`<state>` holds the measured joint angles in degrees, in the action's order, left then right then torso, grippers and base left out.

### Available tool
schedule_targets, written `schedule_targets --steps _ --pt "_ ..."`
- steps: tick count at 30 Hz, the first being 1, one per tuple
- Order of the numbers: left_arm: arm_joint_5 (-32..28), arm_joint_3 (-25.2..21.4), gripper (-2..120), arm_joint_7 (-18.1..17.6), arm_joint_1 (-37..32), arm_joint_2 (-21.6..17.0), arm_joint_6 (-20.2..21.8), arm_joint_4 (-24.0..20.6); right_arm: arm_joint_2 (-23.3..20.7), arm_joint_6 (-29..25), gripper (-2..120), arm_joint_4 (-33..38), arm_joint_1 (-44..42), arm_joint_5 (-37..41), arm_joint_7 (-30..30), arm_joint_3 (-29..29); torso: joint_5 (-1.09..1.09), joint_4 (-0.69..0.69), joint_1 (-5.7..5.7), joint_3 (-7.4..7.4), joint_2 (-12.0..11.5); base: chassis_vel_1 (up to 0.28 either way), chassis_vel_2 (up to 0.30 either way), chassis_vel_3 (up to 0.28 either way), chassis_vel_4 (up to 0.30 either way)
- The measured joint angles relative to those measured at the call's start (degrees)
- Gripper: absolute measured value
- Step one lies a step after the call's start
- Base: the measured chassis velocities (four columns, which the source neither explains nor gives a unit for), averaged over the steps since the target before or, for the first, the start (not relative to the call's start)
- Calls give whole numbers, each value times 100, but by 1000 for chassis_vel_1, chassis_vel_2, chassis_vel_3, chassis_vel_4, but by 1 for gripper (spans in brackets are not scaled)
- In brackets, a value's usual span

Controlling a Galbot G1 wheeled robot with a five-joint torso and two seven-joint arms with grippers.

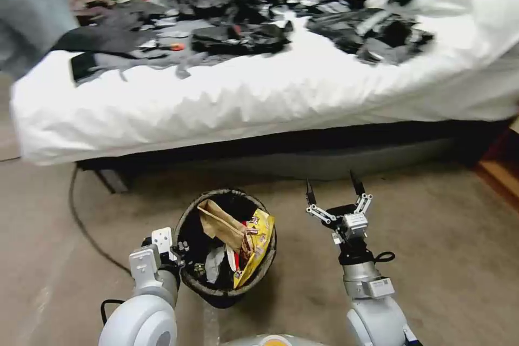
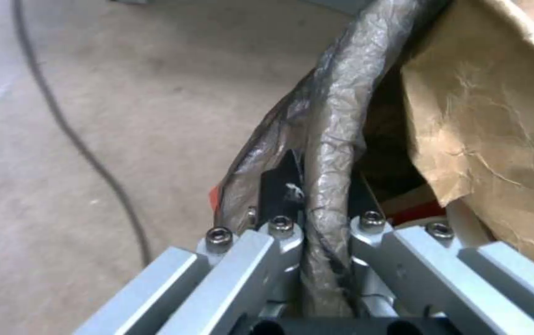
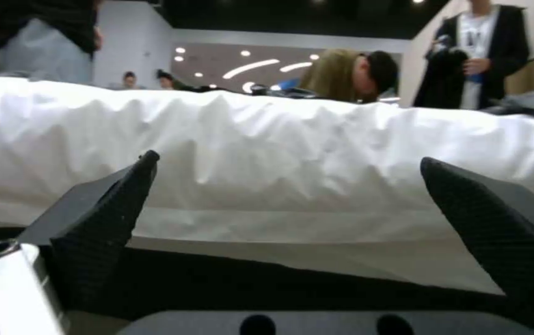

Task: Pick up the trash bin, then pick up the garbage from the floor and place it into the trash bin.

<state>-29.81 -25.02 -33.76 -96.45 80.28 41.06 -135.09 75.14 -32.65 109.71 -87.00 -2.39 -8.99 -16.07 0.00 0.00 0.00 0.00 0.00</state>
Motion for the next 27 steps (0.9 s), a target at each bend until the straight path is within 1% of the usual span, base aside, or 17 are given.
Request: schedule_targets --steps 27 --pt "-3 -19 0 3 -31 -1 0 -133 22 -13 100 9 -26 -78 95 72 0 1 0 0 0 124 120 125 127"
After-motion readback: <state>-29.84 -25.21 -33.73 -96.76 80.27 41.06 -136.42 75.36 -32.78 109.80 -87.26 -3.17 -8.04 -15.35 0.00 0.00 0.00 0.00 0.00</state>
